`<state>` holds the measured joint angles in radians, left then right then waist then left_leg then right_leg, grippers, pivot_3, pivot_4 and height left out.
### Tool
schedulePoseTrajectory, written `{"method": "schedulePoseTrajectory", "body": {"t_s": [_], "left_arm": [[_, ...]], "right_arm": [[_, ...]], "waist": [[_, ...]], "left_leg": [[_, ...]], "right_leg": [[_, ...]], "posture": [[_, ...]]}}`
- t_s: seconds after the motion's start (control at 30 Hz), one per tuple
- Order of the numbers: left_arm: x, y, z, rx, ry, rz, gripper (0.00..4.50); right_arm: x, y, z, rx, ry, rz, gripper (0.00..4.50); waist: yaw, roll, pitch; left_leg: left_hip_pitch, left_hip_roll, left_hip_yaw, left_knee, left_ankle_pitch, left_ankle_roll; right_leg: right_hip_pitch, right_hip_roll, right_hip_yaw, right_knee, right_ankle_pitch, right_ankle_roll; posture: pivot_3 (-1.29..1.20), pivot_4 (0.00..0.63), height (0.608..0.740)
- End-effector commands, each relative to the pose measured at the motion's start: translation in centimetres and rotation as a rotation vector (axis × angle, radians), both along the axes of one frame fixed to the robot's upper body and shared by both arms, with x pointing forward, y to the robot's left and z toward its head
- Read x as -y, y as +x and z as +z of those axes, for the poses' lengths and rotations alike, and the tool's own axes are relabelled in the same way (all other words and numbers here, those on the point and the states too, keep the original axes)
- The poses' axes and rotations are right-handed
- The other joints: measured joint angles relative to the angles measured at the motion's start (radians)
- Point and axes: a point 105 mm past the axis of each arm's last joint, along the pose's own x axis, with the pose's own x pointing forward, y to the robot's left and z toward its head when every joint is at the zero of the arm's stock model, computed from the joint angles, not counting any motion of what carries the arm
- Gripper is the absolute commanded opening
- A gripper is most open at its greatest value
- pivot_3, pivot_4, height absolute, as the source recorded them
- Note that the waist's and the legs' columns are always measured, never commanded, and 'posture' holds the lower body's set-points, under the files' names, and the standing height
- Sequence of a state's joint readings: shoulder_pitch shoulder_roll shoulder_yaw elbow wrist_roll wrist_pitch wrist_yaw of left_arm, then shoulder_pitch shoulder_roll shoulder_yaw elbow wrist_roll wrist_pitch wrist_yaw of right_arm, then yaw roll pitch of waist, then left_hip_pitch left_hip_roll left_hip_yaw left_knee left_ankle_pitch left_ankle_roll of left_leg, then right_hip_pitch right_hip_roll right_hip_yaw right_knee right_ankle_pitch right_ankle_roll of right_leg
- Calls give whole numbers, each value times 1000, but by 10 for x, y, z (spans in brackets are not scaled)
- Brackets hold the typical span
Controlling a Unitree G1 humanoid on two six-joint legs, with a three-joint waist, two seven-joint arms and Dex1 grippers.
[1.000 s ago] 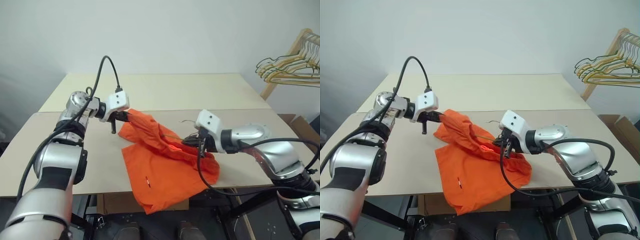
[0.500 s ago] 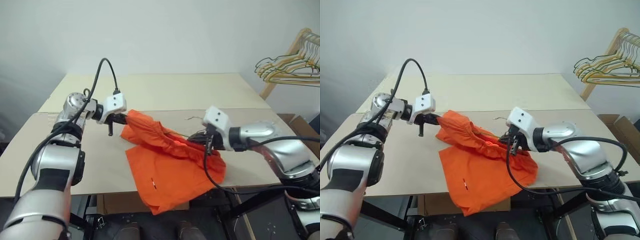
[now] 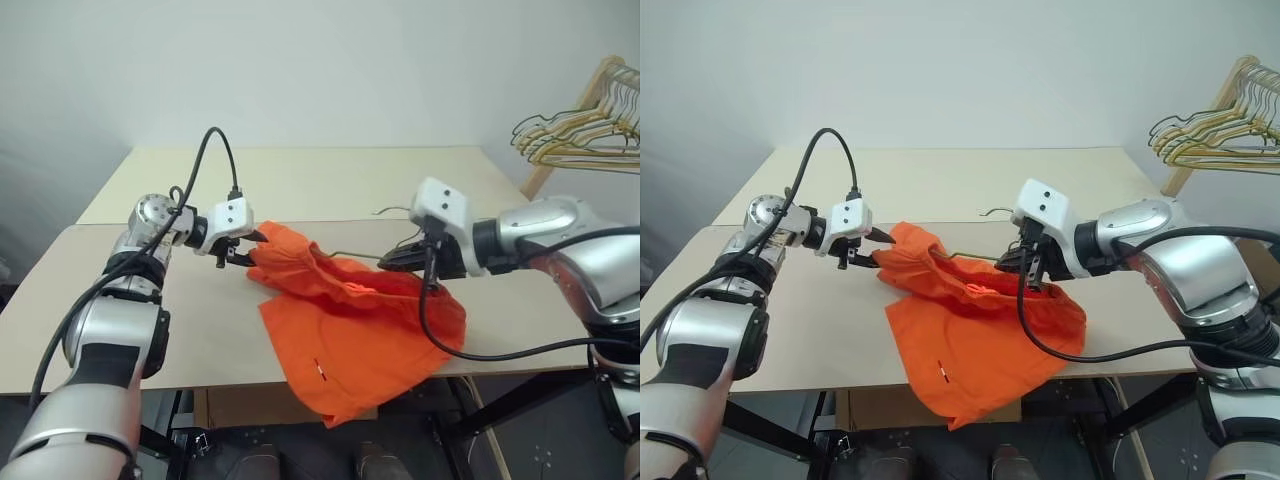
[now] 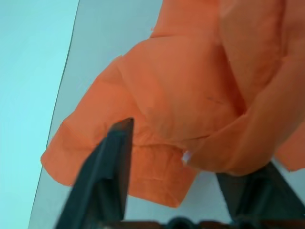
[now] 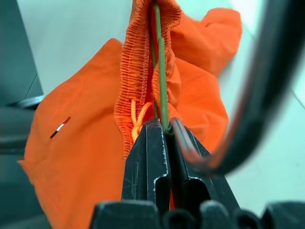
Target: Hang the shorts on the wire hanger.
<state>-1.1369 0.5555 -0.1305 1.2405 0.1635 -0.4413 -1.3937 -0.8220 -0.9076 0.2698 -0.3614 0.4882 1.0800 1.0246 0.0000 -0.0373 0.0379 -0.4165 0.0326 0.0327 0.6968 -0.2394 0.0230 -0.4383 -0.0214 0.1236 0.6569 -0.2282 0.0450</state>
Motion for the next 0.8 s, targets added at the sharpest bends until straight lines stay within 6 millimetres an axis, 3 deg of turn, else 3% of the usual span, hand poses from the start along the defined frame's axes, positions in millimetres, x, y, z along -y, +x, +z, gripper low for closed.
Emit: {"method": "schedulePoseTrajectory", "body": {"t_s": [0.03, 0.1, 0.27, 0.57, 0.73, 0.8], "left_arm": [[13, 3, 50, 128, -99, -70, 3982], [17, -2, 51, 116, -115, -118, 4477], [15, -19, 37, 38, -37, -229, 4477], [-24, -25, 15, -15, 168, -180, 4477], [-19, -21, 33, 37, 138, -190, 4477], [5, -20, 58, 64, -11, -223, 4477]], "right_arm": [[1, 4, 6, 26, -29, -7, 0], [0, 6, 3, 23, -36, -14, 0], [-2, 9, 1, 21, -40, -19, 0], [5, 16, 11, 52, -23, -65, 0], [7, 17, 13, 60, -36, -72, 0], [7, 19, 14, 68, -50, -78, 0]], "waist": [[0, 0, 0], [0, 0, 0], [-3, 0, 0], [-15, 0, 0], [-12, 1, 0], [-12, 1, 0]], "left_leg": [[0, 0, 0, 0, 0, 0], [0, 0, 0, 0, 0, 0], [0, 0, 0, 0, 0, 0], [0, 0, 0, 0, 0, 0], [0, 0, 0, 0, 0, 0], [0, 0, 0, 1, 0, 0]], "right_leg": [[0, 0, 0, 0, 0, 0], [0, 0, 0, 0, 0, 0], [0, 0, 0, 1, 0, 0], [-1, 0, 0, 2, 0, 0], [-1, 0, 0, 2, -1, 0], [-1, -1, 0, 1, -1, 0]], "posture": [[44, 0, 740], [47, 0, 740], [41, 0, 740], [27, 0, 740], [22, 0, 740], [19, 0, 740]]}}
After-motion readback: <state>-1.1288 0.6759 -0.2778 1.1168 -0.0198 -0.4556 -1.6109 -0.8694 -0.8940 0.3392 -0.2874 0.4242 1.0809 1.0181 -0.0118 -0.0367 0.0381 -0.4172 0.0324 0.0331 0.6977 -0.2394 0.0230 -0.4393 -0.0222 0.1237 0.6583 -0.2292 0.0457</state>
